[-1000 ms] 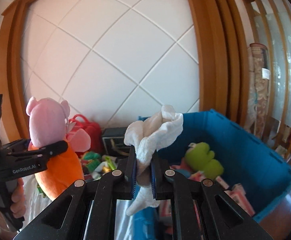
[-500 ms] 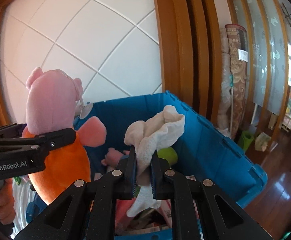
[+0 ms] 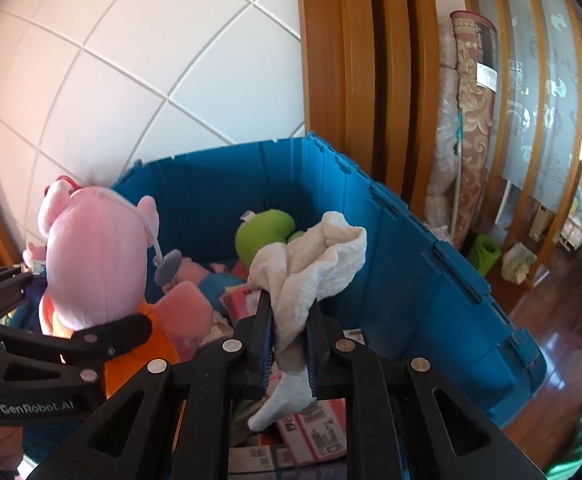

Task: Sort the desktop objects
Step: 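Lift the pig plush and white cloth and carry both over the blue crate, then open both grippers to drop the plush and cloth into the crate, then return both grippers from the crate to the table pile, then grasp the clear tape roll with left gripper while right grasps the green one-eyed plush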

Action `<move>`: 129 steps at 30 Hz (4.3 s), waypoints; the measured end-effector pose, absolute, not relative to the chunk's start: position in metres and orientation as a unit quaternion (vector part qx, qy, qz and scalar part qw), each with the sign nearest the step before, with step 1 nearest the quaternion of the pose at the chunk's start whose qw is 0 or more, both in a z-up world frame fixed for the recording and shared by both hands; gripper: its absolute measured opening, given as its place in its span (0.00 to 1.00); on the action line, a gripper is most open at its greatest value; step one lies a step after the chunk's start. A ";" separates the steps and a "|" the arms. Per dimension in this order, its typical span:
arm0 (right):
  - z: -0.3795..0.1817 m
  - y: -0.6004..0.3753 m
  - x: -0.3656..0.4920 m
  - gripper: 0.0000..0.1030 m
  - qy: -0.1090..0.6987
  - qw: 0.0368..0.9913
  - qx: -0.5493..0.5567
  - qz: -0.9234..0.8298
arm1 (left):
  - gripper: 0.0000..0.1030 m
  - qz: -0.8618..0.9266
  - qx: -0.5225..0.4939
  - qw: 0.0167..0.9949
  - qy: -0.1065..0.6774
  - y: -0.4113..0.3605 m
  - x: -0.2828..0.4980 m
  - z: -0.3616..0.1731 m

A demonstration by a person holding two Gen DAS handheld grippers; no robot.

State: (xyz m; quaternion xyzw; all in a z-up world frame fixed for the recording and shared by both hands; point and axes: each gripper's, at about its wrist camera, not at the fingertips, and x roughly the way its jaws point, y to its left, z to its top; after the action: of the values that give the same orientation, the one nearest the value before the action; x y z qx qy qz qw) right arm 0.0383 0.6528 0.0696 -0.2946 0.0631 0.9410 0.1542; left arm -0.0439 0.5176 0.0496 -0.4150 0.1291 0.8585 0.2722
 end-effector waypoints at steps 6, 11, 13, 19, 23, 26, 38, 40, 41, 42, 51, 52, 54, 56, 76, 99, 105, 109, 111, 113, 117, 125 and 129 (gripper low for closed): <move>0.063 0.656 0.039 0.65 0.067 0.163 -0.303 0.937 | 0.78 0.863 -0.406 0.282 0.102 0.508 -0.043 0.055; 0.062 0.662 0.044 0.81 0.075 0.163 -0.300 0.937 | 0.79 0.881 -0.374 0.264 0.118 0.508 -0.037 0.065; 0.063 0.664 0.045 0.86 0.077 0.165 -0.298 0.937 | 0.79 0.884 -0.371 0.260 0.115 0.507 -0.036 0.067; 0.065 0.667 0.053 1.00 0.085 0.165 -0.290 0.939 | 0.82 0.896 -0.338 0.267 0.110 0.501 -0.037 0.074; 0.069 0.663 0.055 1.00 0.080 0.168 -0.288 0.939 | 0.82 0.898 -0.339 0.265 0.096 0.494 -0.038 0.079; 0.071 0.660 0.057 1.00 0.078 0.167 -0.286 0.940 | 0.84 0.903 -0.322 0.262 0.109 0.495 -0.034 0.085; 0.072 0.651 0.063 1.00 0.066 0.171 -0.289 0.940 | 0.84 0.894 -0.337 0.274 0.106 0.486 -0.024 0.077; 0.072 0.650 0.065 1.00 0.066 0.172 -0.290 0.939 | 0.84 0.892 -0.339 0.278 0.106 0.485 -0.023 0.077; 0.072 0.649 0.065 1.00 0.066 0.173 -0.290 0.939 | 0.84 0.893 -0.338 0.278 0.106 0.485 -0.021 0.077; 0.071 0.649 0.066 1.00 0.065 0.173 -0.290 0.939 | 0.84 0.894 -0.335 0.278 0.107 0.484 -0.020 0.077; 0.072 0.642 0.072 1.00 0.057 0.176 -0.286 0.940 | 0.84 0.897 -0.326 0.288 0.083 0.474 -0.012 0.081; 0.073 0.642 0.073 1.00 0.056 0.178 -0.285 0.940 | 0.84 0.897 -0.323 0.291 0.080 0.473 -0.011 0.081; 0.075 0.640 0.074 1.00 0.054 0.181 -0.283 0.940 | 0.84 0.899 -0.314 0.297 0.074 0.470 -0.008 0.083; 0.078 0.638 0.075 1.00 0.053 0.183 -0.280 0.941 | 0.84 0.903 -0.301 0.299 0.073 0.466 -0.003 0.085; 0.103 0.579 0.082 1.00 0.041 0.176 -0.243 0.953 | 0.84 0.914 -0.248 0.318 0.057 0.407 0.017 0.099; 0.094 0.339 -0.046 1.00 0.009 0.063 -0.253 0.965 | 0.84 0.944 -0.318 0.092 0.016 0.084 -0.103 0.010; 0.042 0.312 -0.103 1.00 0.038 0.034 -0.307 0.950 | 0.84 0.930 -0.367 0.018 0.014 0.006 -0.138 -0.057; 0.005 0.309 -0.140 1.00 0.046 0.029 -0.351 0.935 | 0.84 0.911 -0.413 0.008 0.006 -0.013 -0.160 -0.104; -0.012 0.308 -0.158 1.00 0.043 0.028 -0.373 0.926 | 0.84 0.903 -0.429 0.008 0.001 -0.011 -0.172 -0.123; -0.027 0.309 -0.175 1.00 0.037 0.028 -0.392 0.919 | 0.84 0.899 -0.439 0.014 -0.003 -0.005 -0.180 -0.136; -0.055 0.319 -0.202 1.00 0.035 0.040 -0.419 0.906 | 0.84 0.889 -0.456 0.027 -0.013 0.010 -0.210 -0.159; -0.127 0.345 -0.252 1.00 0.057 0.056 -0.491 0.867 | 0.84 0.859 -0.512 0.019 0.011 0.039 -0.256 -0.201; -0.149 0.344 -0.278 1.00 0.058 0.044 -0.505 0.860 | 0.84 0.836 -0.548 0.003 -0.032 0.032 -0.281 -0.223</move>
State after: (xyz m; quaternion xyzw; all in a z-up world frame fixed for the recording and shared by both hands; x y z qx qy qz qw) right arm -0.2782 0.3437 -0.1492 -0.5048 0.0582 0.8601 0.0439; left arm -0.2813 0.0323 -0.2232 -0.5479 -0.0317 0.8359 0.0025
